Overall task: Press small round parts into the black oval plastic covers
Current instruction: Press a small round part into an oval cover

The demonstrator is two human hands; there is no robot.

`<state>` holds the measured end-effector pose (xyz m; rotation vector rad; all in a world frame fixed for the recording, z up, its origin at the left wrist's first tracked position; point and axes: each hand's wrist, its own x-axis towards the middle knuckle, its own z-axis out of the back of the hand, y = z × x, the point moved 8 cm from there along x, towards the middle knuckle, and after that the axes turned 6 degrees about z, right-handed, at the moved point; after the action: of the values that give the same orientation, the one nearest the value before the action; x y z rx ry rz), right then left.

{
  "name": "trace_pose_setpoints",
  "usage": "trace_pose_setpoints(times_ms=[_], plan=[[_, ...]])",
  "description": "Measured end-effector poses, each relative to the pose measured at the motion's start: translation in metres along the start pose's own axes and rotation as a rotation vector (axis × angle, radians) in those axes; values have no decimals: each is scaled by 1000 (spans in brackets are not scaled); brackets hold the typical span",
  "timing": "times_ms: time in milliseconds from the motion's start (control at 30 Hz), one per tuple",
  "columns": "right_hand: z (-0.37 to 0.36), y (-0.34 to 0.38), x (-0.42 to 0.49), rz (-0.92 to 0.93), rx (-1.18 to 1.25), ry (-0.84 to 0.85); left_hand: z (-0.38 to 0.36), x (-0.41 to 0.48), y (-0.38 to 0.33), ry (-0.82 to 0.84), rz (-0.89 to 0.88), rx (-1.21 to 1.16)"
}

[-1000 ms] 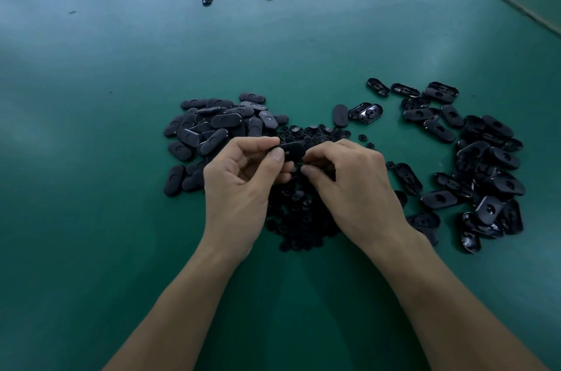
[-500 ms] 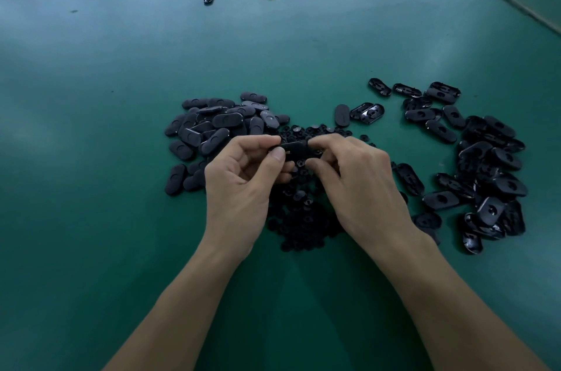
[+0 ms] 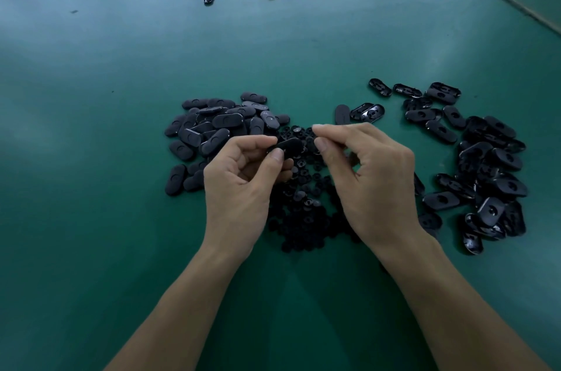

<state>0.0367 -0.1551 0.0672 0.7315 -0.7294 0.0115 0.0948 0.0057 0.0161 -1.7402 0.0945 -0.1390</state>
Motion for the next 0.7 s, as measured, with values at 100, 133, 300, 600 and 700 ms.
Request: trace_pose_setpoints(times_ms=[100,133,300,600,700], plan=[[-2,3,0,1,68,1,-2,0,1,8,2,25],[-3,2,-1,-18,98,10,-2,0,1,8,5,28],[-10,1,-3,-71,239,64,-3,0,1,17,2,51],[-18,3,-4,-59,241,151,-6,-1,0,43,8,96],[-17,1,-5,-88,238,140,-6,-1,1,48,14,94]])
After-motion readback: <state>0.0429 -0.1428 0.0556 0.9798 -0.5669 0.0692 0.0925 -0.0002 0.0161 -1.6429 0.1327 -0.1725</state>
